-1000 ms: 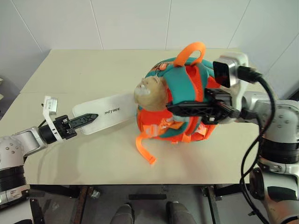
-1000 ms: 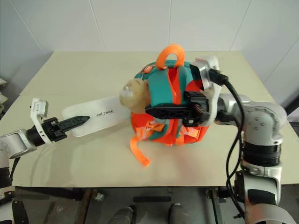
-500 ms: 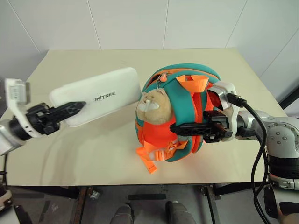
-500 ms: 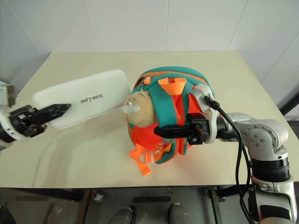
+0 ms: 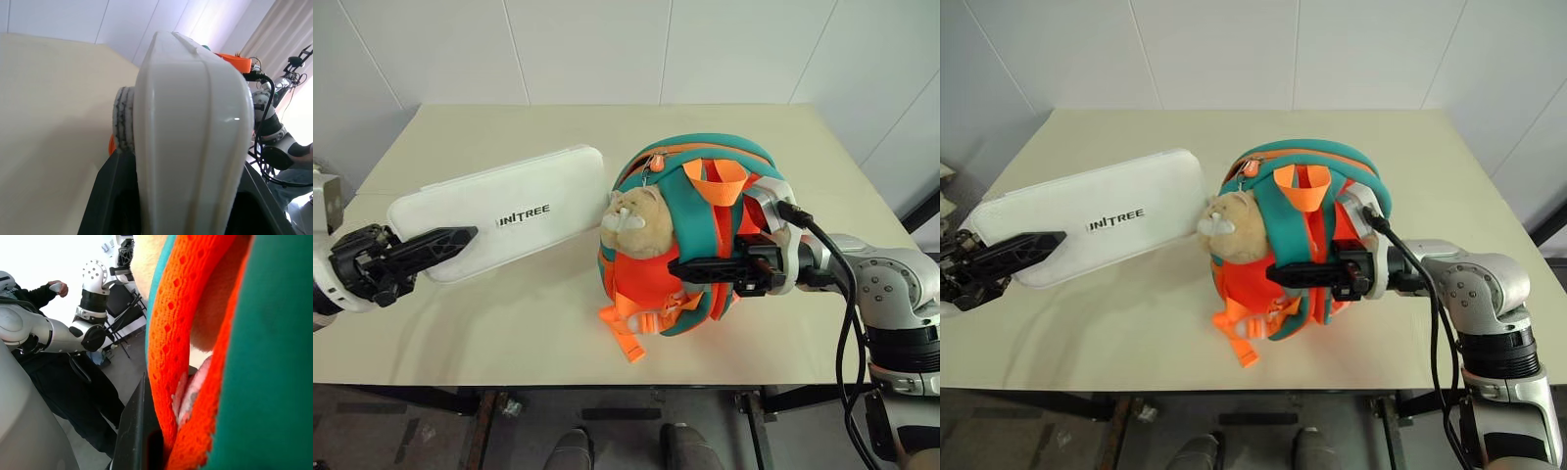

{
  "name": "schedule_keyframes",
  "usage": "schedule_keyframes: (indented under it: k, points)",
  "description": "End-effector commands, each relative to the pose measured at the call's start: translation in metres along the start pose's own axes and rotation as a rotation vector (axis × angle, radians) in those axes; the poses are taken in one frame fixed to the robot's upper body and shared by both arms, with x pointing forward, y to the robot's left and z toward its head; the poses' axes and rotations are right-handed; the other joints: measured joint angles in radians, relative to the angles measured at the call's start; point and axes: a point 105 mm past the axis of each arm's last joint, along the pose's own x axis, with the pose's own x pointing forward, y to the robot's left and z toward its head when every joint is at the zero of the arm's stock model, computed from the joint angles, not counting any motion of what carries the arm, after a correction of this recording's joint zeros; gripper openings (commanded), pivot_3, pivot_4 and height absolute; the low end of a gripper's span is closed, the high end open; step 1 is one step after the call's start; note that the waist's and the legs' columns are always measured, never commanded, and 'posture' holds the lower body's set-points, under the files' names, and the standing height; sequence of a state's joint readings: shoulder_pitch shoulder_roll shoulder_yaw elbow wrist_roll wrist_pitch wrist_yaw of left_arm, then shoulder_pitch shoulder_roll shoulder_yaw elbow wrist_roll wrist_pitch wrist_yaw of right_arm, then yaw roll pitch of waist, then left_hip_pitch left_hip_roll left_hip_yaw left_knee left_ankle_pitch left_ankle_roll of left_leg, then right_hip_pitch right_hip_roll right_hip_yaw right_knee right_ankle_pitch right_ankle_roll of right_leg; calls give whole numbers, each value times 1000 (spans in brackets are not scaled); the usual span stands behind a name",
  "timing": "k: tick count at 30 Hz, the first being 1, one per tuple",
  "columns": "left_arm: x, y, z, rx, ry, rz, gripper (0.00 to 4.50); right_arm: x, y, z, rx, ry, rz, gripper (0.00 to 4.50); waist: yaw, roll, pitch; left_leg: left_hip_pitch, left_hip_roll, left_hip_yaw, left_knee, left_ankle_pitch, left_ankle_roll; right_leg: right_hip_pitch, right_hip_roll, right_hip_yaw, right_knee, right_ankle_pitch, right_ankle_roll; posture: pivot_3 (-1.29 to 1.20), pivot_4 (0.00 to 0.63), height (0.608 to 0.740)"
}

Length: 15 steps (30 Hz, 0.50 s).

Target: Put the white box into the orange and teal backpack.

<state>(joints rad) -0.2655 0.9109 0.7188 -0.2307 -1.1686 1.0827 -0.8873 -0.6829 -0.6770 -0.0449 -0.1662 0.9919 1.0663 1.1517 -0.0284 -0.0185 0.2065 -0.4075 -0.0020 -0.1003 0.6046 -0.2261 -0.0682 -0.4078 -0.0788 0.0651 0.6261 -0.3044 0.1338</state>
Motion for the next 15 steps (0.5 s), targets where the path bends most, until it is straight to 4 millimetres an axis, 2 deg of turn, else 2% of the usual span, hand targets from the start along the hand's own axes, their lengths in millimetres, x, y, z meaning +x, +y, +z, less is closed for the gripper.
schedule_keyframes:
  k: [1,7,10,15]
  points:
    - [5,5,1,61,15,-23,1253,-1,8,4,-27,15,39,48,0,0,0,0,0,0,0,0,0,0,0,0,0,0,0,0,150,740]
    - [16,8,-10,72,100,-98,1253,-8,17,-4,-25,72,65,48,1,0,0,0,0,0,-1,0,0,0,0,0,-1,0,0,0,150,740]
    - [22,5,-10,79,123,-142,1253,-10,18,-6,-29,87,66,48,0,0,0,0,0,1,-1,0,0,0,0,0,-1,0,0,0,150,740]
    - [42,-6,-15,150,241,-256,1253,-9,18,-11,-33,96,57,48,4,0,0,0,0,0,-1,0,0,0,0,0,-1,0,0,0,150,740]
